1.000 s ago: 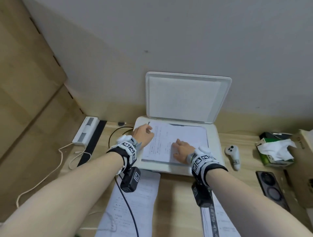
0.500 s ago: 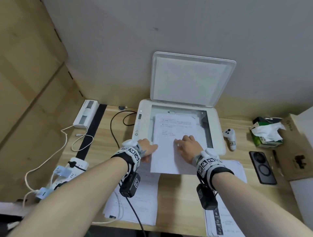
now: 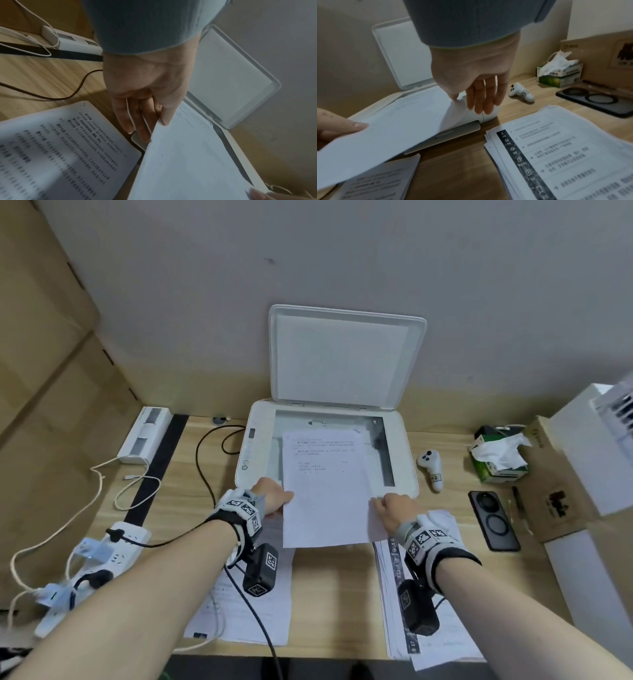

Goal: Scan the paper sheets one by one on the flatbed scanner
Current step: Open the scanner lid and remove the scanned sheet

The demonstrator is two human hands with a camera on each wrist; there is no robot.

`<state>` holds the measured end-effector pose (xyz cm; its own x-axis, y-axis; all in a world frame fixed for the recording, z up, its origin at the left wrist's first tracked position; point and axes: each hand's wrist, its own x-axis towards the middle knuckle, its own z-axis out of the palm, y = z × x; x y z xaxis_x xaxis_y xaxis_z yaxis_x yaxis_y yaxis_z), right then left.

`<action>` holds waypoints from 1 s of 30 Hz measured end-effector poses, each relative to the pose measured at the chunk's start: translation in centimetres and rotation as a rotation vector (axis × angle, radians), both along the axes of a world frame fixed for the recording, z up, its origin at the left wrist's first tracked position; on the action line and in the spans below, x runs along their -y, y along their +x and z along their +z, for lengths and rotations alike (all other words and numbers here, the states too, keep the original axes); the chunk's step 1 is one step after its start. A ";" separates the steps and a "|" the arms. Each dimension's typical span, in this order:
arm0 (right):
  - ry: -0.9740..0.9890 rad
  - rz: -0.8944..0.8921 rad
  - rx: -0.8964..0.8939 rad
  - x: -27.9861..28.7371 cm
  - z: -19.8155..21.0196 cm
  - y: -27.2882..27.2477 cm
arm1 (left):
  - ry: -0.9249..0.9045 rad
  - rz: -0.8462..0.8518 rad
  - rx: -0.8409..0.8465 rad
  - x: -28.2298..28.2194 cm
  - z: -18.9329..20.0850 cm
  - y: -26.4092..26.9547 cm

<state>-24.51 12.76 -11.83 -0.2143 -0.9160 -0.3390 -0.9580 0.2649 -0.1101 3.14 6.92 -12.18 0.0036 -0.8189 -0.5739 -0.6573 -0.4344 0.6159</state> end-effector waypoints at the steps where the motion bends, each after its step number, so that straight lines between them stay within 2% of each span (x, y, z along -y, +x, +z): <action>1: -0.014 0.010 0.035 -0.2 -0.2 0.0 | 0.001 -0.014 0.004 -0.3 0.1 -0.2; 4: -0.091 0.000 0.136 -1.4 -0.8 -0.8 | -0.006 -0.025 -0.013 -1.9 -0.1 -2.0; 7: -0.066 -0.062 0.171 -3.6 -1.0 -2.7 | 0.012 -0.041 0.021 -4.0 -0.8 -4.5; 14: 0.150 -0.104 0.263 -11.6 -5.1 -13.5 | 0.161 -0.324 0.130 -10.6 -3.8 -14.2; 19: 0.189 -0.173 0.254 -16.5 -7.3 -18.3 | 0.248 -0.482 0.206 -14.3 -6.0 -19.9; 24: 0.231 -0.266 0.318 -19.1 -9.3 -21.3 | 0.279 -0.505 0.228 -16.0 -8.1 -22.1; 30: 0.206 -0.279 0.324 -20.3 -11.2 -21.5 | 0.212 -0.497 0.310 -15.4 -9.0 -22.7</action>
